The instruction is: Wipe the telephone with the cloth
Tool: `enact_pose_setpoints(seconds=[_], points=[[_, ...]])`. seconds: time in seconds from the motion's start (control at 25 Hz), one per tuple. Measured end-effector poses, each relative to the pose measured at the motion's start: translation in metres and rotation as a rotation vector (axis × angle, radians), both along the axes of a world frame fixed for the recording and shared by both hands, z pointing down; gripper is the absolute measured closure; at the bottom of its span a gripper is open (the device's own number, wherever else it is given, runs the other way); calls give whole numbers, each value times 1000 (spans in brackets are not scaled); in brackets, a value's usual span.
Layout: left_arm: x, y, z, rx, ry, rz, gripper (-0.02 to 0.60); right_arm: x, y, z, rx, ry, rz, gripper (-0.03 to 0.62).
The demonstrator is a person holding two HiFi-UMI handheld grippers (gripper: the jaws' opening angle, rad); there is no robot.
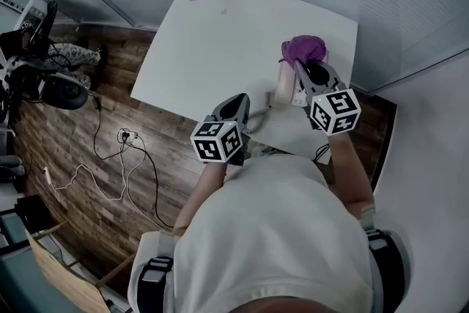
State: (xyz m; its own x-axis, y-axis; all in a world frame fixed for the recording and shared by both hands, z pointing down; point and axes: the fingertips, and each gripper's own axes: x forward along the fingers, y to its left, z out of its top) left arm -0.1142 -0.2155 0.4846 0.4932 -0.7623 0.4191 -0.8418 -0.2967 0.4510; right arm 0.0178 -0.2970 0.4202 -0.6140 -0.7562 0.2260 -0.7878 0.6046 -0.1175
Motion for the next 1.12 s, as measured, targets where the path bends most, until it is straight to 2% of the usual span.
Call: enact_pose_setpoints(seconds=[0.64, 1.12], points=[[11, -27, 16, -44, 4, 50, 560, 4, -60, 41, -38, 46, 63, 548], [21, -36, 27, -70, 3, 86, 560, 3, -83, 85, -122, 86, 117, 548]])
